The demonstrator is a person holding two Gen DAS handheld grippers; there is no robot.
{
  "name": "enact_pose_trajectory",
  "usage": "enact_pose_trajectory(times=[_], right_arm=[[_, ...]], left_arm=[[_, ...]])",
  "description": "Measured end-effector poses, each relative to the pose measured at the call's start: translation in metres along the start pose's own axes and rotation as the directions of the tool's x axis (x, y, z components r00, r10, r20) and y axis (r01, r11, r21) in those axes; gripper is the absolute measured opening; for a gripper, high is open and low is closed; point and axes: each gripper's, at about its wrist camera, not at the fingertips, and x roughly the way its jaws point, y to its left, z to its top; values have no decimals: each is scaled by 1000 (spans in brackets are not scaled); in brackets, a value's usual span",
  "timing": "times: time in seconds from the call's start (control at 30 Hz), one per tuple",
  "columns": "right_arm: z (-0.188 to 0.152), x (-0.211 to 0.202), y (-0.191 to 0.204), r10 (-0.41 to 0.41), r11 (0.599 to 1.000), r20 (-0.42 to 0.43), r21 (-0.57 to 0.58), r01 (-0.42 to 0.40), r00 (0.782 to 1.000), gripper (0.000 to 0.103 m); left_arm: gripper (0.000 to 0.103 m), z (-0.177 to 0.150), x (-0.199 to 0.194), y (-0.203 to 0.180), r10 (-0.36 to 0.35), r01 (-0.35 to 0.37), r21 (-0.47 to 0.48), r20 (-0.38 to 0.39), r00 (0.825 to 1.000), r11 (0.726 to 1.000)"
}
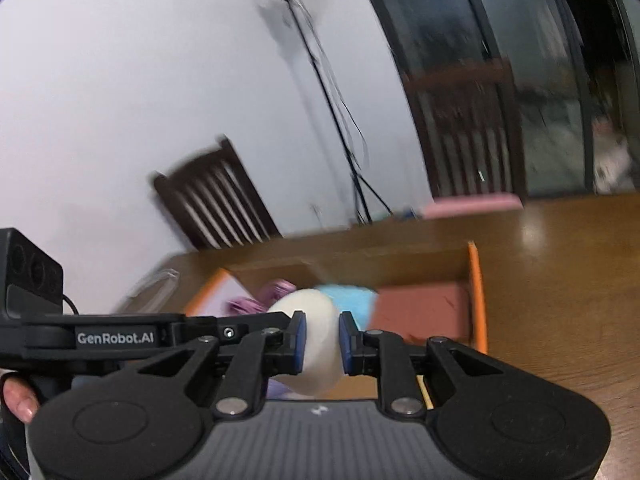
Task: Organize soft objects
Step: 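Carry the white sponge into the box and open both grippers, then withdraw both grippers and move toward the blue tissue packet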
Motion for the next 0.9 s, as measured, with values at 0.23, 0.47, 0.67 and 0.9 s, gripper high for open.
enact_pose_trajectory(times=[0.23, 0.47, 0.67, 0.9], right_arm=[[-1, 51, -17, -64, 998, -185, -27, 61, 981, 16], [4, 50, -1, -237, 969, -197, -113, 218, 951, 17], [14, -2, 21, -250, 956, -100, -180, 230, 963, 35], [25, -100, 56, -221, 948, 19, -232, 219, 975, 46]], left_arm=[[24, -1, 41, 17, 78, -83, -29, -132, 988, 996], [42, 4, 49, 23, 58, -78, -106, -179, 982, 991], [52, 9, -11, -7, 77, -77, 5, -86, 993, 997], [75, -6, -123, -54, 209, -221, 185, 82, 975, 958]])
